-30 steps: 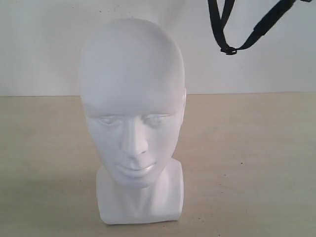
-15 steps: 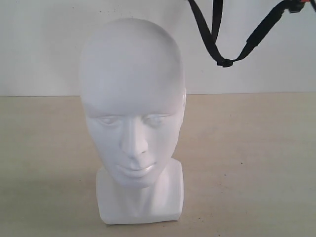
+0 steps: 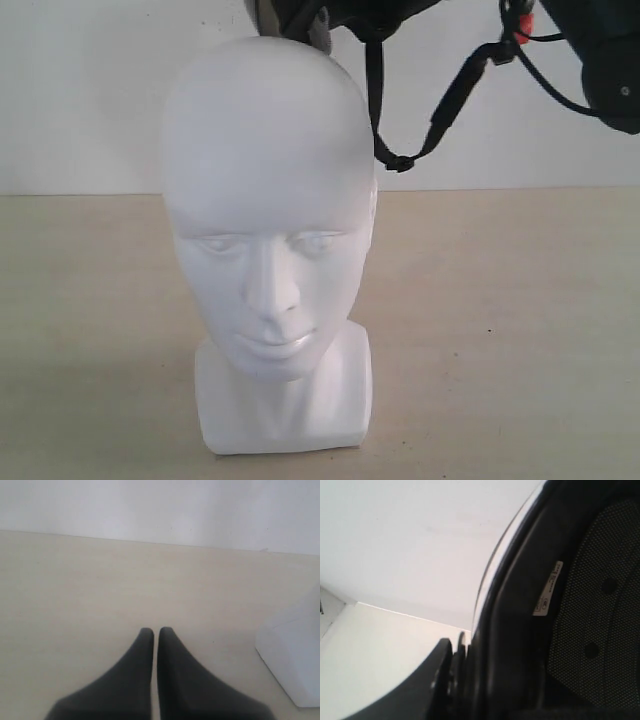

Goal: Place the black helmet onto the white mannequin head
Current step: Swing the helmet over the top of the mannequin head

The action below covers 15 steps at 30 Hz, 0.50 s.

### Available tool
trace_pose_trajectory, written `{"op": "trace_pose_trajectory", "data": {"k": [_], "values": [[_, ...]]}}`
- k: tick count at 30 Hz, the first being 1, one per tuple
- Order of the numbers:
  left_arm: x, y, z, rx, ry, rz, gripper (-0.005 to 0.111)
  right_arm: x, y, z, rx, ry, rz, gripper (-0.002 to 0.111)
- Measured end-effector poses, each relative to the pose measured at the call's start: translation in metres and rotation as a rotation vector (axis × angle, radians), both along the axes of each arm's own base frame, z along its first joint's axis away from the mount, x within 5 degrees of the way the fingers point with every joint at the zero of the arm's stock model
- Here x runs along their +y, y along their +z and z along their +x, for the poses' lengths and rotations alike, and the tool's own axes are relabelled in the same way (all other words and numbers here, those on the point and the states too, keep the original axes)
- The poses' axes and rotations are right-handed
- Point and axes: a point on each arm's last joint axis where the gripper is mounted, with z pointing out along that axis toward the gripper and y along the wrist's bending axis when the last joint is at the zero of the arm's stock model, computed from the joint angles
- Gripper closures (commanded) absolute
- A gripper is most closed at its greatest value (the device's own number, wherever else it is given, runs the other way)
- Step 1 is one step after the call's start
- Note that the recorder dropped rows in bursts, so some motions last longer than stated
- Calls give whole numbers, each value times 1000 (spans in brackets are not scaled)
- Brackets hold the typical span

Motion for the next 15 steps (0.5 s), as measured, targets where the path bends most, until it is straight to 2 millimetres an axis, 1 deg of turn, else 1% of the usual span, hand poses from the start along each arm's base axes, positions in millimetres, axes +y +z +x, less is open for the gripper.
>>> {"op": "trace_pose_trajectory", "data": {"k": [3,8,15], "values": [[0,0,0,0,0,0,102,10,0,-2,-6,29,4,108],[0,0,0,0,0,0,102,11,1,-3,-22,32,4,108],[0,0,0,0,0,0,102,14,0,-3,-28,20,-45,108]]}}
